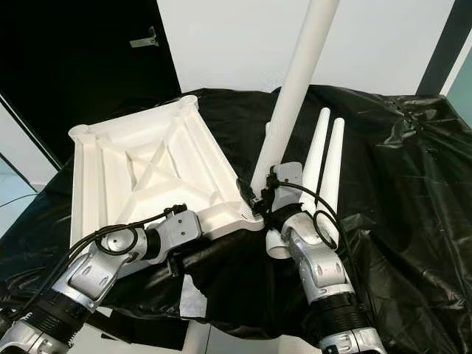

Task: Building children table

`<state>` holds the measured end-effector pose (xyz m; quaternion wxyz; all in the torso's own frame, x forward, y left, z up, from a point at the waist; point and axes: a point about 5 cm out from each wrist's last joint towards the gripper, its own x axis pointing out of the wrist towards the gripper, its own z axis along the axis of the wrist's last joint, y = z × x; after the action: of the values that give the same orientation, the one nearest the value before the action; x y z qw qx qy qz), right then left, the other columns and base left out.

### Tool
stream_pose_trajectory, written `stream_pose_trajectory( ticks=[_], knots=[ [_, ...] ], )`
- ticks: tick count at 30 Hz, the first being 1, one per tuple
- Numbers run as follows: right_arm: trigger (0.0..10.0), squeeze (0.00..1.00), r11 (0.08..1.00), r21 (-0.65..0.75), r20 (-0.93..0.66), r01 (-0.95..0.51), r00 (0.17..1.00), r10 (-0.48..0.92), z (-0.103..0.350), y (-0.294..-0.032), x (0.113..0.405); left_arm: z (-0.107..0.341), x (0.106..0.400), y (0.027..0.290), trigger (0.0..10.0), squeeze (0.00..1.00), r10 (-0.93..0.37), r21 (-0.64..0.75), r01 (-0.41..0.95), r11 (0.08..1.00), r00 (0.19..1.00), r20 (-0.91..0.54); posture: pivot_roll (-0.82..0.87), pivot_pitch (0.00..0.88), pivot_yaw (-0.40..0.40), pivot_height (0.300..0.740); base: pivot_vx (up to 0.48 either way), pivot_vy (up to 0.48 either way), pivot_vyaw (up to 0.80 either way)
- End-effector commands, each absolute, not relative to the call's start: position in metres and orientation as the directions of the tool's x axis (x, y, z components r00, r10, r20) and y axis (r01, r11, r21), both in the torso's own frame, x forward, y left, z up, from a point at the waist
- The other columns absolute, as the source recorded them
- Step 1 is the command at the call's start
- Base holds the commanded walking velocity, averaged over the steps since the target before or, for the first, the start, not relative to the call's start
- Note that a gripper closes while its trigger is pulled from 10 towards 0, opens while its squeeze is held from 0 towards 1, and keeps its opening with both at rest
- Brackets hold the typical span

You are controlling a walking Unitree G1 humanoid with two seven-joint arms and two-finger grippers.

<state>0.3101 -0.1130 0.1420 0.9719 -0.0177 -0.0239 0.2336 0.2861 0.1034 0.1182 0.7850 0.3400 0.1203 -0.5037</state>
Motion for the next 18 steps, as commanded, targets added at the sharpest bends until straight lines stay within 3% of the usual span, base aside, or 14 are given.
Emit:
stream_pose_trajectory(
  ticks=[1,5,12,18],
  knots=[
    [10.0,0.00,0.874,-0.079,-0.060,-0.480,0.877,0.477,0.122,-0.107,0.306,0.121,0.291,0.115,10.0,0.00,-0.657,0.464,0.830,0.308,0.539,-0.528,0.02,0.000,0.082,0.740,0.000,0.000,0.00],
    [10.0,0.00,0.839,-0.126,-0.063,-0.529,0.849,0.525,0.121,-0.102,0.300,0.121,0.291,0.115,10.0,0.00,-0.657,0.465,0.831,0.307,0.538,-0.528,0.02,0.000,0.081,0.740,0.000,0.000,0.00],
    [10.0,0.00,0.777,-0.177,-0.105,-0.604,0.796,0.596,0.115,-0.125,0.303,0.122,0.292,0.116,10.0,0.00,-0.658,0.464,0.833,0.301,0.533,-0.531,0.01,0.000,0.095,0.740,0.000,0.000,0.00],
    [10.0,0.00,0.643,-0.257,-0.171,-0.721,0.689,0.704,0.118,-0.140,0.306,0.124,0.296,0.117,10.0,0.00,-0.656,0.470,0.832,0.296,0.535,-0.532,0.01,0.000,0.093,0.740,0.000,0.000,0.00]
  ],
)
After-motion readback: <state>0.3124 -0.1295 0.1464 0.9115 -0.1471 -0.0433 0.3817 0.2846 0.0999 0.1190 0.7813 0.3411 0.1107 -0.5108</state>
